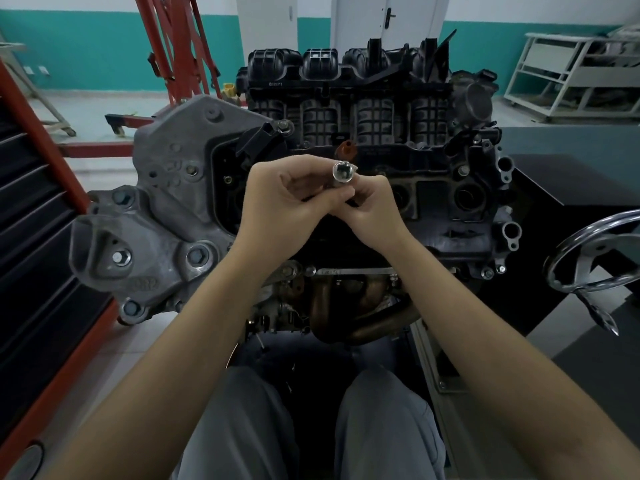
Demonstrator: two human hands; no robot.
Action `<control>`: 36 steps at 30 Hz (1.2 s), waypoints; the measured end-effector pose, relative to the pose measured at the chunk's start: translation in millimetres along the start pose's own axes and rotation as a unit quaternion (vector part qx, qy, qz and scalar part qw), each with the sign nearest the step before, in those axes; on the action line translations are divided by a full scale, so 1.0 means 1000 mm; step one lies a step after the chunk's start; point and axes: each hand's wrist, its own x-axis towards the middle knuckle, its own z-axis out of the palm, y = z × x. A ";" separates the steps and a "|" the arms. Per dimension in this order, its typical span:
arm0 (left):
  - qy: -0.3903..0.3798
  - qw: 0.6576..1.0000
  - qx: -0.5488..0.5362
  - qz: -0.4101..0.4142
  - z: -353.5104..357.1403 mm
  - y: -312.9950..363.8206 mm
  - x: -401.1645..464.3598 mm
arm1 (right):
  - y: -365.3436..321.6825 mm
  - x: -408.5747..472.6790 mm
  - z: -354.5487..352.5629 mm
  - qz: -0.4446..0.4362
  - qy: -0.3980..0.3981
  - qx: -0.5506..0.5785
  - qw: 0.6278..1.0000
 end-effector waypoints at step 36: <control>0.011 1.000 -0.014 -0.005 -0.002 0.002 0.001 | 0.003 0.003 0.001 0.020 0.003 -0.008 1.000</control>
